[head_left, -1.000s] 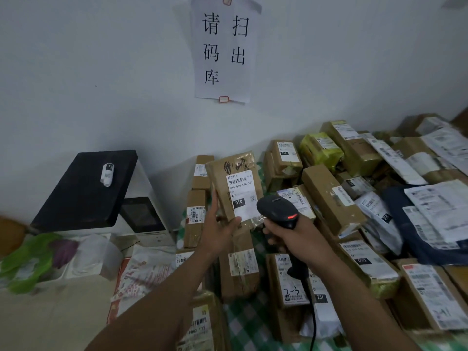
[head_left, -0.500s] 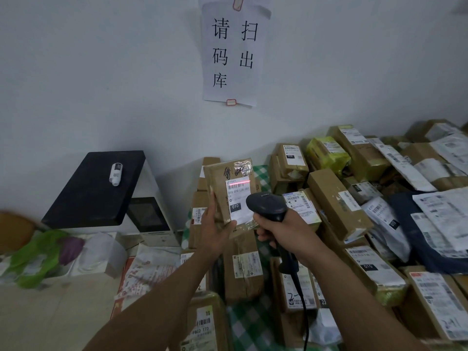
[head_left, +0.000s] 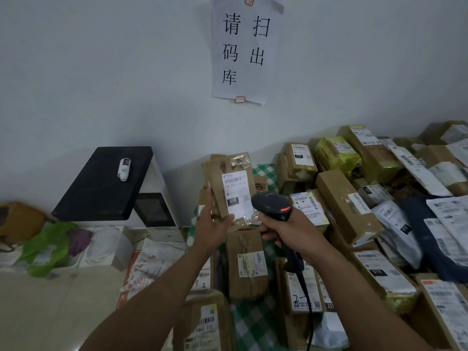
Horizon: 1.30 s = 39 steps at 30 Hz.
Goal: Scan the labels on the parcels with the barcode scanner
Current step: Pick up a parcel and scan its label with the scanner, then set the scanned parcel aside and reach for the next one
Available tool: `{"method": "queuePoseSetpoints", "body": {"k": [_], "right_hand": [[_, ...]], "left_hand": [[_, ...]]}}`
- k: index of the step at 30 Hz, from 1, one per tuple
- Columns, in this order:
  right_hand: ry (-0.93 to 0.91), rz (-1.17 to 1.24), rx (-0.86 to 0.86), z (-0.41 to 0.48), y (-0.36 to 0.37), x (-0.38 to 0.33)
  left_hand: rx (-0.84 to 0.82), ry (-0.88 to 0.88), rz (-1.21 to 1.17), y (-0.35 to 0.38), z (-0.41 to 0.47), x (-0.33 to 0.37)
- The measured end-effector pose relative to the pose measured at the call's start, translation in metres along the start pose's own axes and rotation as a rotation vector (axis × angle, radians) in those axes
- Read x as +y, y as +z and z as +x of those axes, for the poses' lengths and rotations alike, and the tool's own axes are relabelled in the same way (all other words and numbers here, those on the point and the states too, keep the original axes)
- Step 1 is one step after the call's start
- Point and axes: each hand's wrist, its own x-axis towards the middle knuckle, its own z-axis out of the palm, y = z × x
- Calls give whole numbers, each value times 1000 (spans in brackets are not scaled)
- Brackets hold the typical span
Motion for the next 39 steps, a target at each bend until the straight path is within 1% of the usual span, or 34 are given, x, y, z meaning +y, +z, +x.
{"method": "queuePoseSetpoints", "body": {"k": [2, 5, 9, 13, 16, 21, 23, 26, 29, 33, 36, 39], "right_hand": [[7, -6, 6, 5, -2, 2], [19, -18, 6, 13, 0, 5], [52, -8, -5, 23, 9, 10], [67, -60, -23, 31, 18, 19], [95, -88, -23, 39, 21, 26], [136, -88, -16, 48, 19, 34], [143, -77, -18, 50, 16, 36], [153, -68, -14, 52, 12, 39], [155, -59, -9, 53, 7, 43], [140, -14, -9, 50, -4, 45], [118, 27, 17, 43, -13, 43], [117, 65, 12, 36, -23, 43]], "left_hand": [[26, -59, -95, -18, 11, 4], [41, -212, -149, -53, 29, 7], [-36, -409, -113, -79, 37, -3], [-99, -517, -70, -78, 39, -28], [-122, -532, -101, -73, 43, -38], [-220, -505, -44, -67, 54, -61], [-236, -504, -28, -63, 56, -66], [-222, -499, -15, -59, 59, -71], [-170, -487, 20, -60, 56, -70], [-87, -488, -70, -54, 43, -48], [-176, -504, -151, -33, 15, -25], [-298, -556, -124, -10, -13, -15]]}}
